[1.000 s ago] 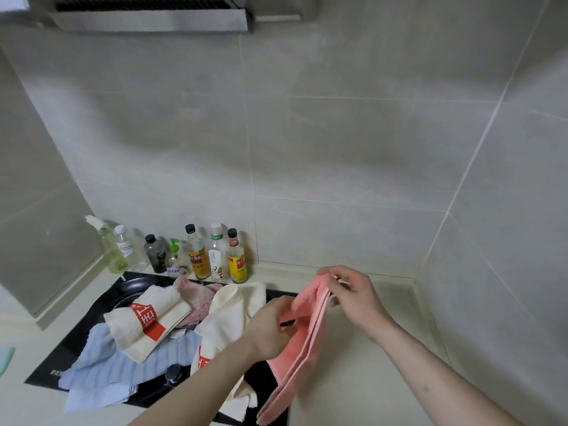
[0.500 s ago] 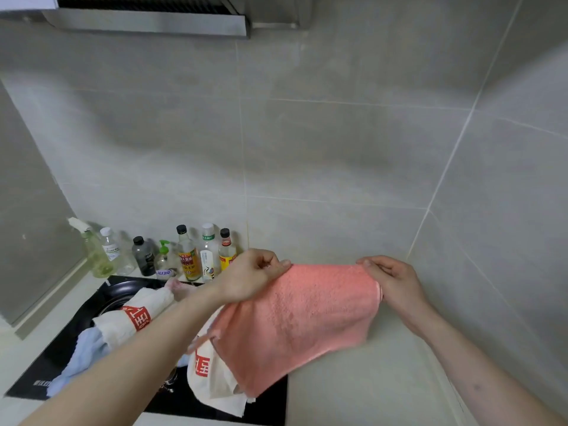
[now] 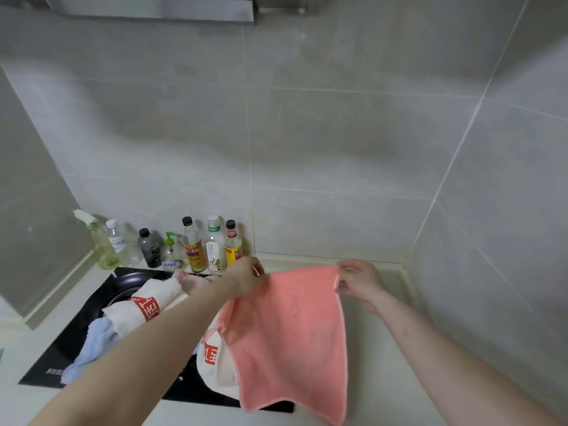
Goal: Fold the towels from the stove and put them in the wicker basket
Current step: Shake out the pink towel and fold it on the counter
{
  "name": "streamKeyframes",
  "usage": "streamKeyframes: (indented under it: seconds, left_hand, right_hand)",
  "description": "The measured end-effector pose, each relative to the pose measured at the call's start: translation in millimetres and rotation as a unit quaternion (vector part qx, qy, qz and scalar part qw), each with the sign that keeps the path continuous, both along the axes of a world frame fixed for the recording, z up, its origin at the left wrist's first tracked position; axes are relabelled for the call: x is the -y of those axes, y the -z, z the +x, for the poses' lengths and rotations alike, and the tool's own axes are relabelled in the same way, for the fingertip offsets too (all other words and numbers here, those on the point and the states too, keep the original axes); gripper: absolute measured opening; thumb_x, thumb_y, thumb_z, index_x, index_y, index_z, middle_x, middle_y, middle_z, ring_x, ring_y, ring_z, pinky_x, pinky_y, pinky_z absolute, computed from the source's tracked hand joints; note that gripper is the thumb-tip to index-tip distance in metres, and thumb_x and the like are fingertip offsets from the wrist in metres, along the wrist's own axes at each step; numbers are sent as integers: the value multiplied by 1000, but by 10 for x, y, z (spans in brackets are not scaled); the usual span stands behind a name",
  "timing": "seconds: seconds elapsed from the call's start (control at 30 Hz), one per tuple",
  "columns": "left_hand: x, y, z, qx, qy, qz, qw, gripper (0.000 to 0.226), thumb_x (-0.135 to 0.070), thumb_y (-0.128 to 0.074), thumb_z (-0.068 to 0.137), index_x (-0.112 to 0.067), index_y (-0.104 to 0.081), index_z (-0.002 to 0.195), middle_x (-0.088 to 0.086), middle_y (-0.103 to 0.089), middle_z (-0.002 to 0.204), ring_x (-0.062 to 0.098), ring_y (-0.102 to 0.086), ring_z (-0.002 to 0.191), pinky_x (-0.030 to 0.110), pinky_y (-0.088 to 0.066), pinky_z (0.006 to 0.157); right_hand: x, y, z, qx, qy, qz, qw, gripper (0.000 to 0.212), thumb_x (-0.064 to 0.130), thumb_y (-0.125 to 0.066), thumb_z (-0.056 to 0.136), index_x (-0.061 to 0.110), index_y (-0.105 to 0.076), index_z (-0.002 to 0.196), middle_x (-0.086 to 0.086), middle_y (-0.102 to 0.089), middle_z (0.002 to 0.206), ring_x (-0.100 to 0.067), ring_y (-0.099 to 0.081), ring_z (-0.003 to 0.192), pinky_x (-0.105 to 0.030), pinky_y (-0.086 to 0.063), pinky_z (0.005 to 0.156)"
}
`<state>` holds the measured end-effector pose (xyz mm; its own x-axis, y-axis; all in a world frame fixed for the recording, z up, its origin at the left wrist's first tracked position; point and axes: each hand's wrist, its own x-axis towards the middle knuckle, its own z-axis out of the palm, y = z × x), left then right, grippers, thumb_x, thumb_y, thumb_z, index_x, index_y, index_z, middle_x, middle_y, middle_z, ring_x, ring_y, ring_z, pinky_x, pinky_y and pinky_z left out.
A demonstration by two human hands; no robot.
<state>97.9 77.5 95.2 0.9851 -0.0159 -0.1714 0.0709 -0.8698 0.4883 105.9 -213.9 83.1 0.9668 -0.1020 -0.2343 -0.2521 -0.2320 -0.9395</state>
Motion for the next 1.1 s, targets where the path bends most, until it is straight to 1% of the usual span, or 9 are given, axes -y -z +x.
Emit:
streamKeyframes:
  seconds: [0.07,0.13,0.37,0.5,0.6,0.67,0.73,0.83,1.1]
  left_hand:
    - [49,187,-87,-3,40,116,992,42,-21,-66,89,-22,-54,130,0,-55,129,23,-58,114,36,-51,96]
    - [127,395,-295,23,102,155,982,53,-20,-65,86,-26,-50,136,0,-46,136,25,-51,125,40,-47,102]
    - [146,1441,-1336,-126,318,262,903,39,-12,-62,89,-23,-62,126,8,-35,154,32,-35,143,44,-30,119]
    - [26,1730,-1464,-142,347,338,863,104,-5,-73,80,-33,-12,160,11,-21,159,33,-14,151,45,-10,126]
    - [-35,1693,-1429,-113,360,396,837,106,-10,-75,80,-23,-8,160,11,-23,157,32,-19,147,46,-9,127]
    - [-51,1681,-1374,-63,359,377,851,87,-17,-79,76,-19,-36,152,9,-43,148,32,-38,138,44,-22,124]
    - [-66,1694,-1271,-47,355,369,858,69,-34,-92,42,-24,-72,107,0,-69,108,25,-66,101,36,-43,104]
    - [-101,1883,-1172,8,330,354,875,51,-41,-93,17,-31,-72,62,-10,-66,72,15,-64,66,28,-53,76]
    - [-5,1870,-1154,4,284,285,916,42,-59,-92,36,-32,-76,64,-11,-67,73,13,-65,65,22,-57,69]
  right_hand:
    - [-63,321,14,-12,-7,-66,998,23,11,-73,86,17,-71,107,-10,-73,111,-28,-72,91,-46,-60,88]
    - [-91,583,-167,-21,-40,-143,989,33,12,-72,87,17,-67,119,-8,-68,119,-25,-69,100,-32,-54,92]
    - [109,1480,-1038,-134,-138,-218,957,43,19,-74,87,19,-62,128,-6,-59,128,-14,-60,103,-17,-40,85]
    - [119,1693,-1305,-157,-132,-201,958,35,23,-79,83,35,-57,108,-5,-60,124,-19,-65,107,-25,-49,91]
    - [107,1727,-1396,-151,-120,-193,962,34,26,-79,83,44,-53,96,0,-59,117,-16,-64,108,-25,-49,93]
    - [88,1721,-1425,-149,-109,-185,965,32,25,-78,84,41,-55,99,2,-59,116,-14,-62,108,-24,-47,94]
    - [79,1724,-1433,-147,-101,-179,968,32,22,-78,84,43,-56,93,3,-60,113,-14,-61,107,-22,-46,92]
    - [56,1750,-1433,-142,-93,-175,970,33,16,-76,85,42,-57,93,8,-61,106,-13,-61,105,-20,-44,88]
    - [11,1821,-1468,-129,-79,-154,977,35,9,-76,83,37,-63,98,12,-66,110,-6,-66,92,-18,-49,79]
